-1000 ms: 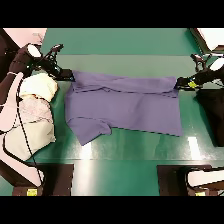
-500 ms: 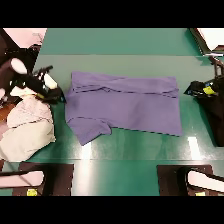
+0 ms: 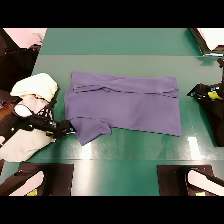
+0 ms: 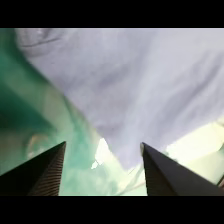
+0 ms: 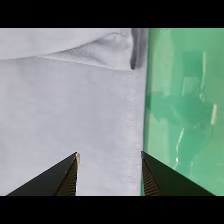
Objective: Fold the shirts.
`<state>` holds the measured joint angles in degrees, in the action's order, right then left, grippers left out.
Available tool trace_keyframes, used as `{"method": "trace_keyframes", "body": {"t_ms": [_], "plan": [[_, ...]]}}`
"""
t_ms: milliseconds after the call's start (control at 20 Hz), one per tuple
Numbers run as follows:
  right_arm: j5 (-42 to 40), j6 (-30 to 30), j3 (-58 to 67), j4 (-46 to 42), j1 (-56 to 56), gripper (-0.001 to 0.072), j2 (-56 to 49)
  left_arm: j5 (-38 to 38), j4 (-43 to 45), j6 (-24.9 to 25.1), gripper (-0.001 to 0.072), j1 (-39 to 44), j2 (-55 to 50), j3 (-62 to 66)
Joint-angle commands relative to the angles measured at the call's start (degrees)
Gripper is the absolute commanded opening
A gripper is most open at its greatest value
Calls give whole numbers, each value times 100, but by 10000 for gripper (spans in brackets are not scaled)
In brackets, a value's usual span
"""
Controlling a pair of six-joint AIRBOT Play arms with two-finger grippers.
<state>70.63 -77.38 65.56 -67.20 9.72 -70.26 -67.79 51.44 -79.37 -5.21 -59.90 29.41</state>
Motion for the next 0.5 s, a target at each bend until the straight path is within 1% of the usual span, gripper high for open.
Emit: {"method": "trace_keyframes", "body": {"t_ms": [0, 200, 250, 300, 350, 400, 450], "plan": [[-13, 98, -20, 315, 4, 451, 33, 739, -557, 181, 542, 0, 127, -442], [7, 98, -20, 319, 4, 451, 31, 1377, -866, 181, 541, 0, 127, -442], [9, 98, -20, 319, 4, 451, 33, 1410, -935, 184, 503, 0, 127, -442], [9, 98, -20, 319, 4, 451, 33, 1445, -968, 216, 265, 0, 127, -442], [13, 98, -20, 319, 4, 451, 33, 1497, -1005, 321, 178, 0, 127, -442], [48, 98, -20, 319, 4, 451, 33, 1512, -1058, 319, 175, 0, 127, -442], [168, 98, -20, 310, 4, 450, 33, 1427, -1128, 363, 18, 0, 127, -435]]}}
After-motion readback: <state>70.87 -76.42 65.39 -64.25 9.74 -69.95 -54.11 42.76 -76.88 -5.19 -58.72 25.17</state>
